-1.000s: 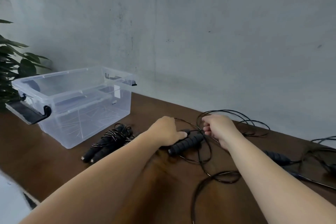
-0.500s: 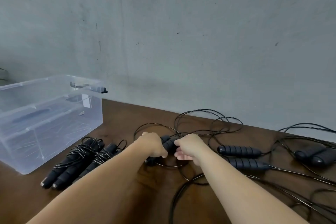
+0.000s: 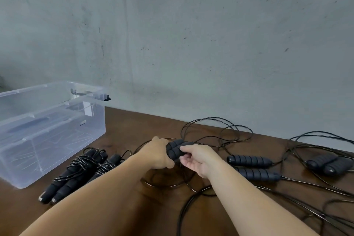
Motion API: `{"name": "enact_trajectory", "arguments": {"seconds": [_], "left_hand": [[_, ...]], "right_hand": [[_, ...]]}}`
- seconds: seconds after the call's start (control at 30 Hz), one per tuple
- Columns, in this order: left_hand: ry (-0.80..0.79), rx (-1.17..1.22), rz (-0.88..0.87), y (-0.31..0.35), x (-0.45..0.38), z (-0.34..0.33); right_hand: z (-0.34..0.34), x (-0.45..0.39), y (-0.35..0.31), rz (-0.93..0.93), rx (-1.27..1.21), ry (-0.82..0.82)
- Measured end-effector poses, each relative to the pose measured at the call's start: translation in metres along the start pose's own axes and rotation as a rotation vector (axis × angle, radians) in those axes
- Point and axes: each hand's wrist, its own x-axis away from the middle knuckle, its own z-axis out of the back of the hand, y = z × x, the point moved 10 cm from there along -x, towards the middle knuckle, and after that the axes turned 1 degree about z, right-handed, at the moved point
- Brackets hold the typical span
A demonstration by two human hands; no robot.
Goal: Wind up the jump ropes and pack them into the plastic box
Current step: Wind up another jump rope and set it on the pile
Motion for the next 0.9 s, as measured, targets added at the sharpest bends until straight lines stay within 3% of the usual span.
{"name": "enact_trajectory", "arguments": {"seconds": [0.17, 0.3, 0.4, 0.57, 0.77, 0.9], "left_hand": [[0.083, 0.01, -0.099, 0.025, 0.009, 0.038], [0.085, 0.045, -0.156, 0.05, 0.02, 0.06], [0.091, 0.084, -0.197, 0.066, 0.029, 0.07], [0.058, 0.102, -0.269, 0.092, 0.039, 0.083], [0.01, 0.01, -0.273, 0.101, 0.042, 0.078], [0.052, 0.136, -0.29, 0.102, 0.044, 0.085]], "right_hand": [[0.008, 0.021, -0.052, 0.216, 0.155, 0.008], [0.04, 0.047, -0.123, 0.606, 0.39, 0.332], [0.042, 0.065, -0.159, 0.81, 0.572, 0.396], [0.03, 0.069, -0.17, 0.816, 0.946, 0.369], [0.027, 0.091, -0.181, 0.951, 0.822, 0.341], [0.039, 0.109, -0.193, 1.076, 0.694, 0.374]]}}
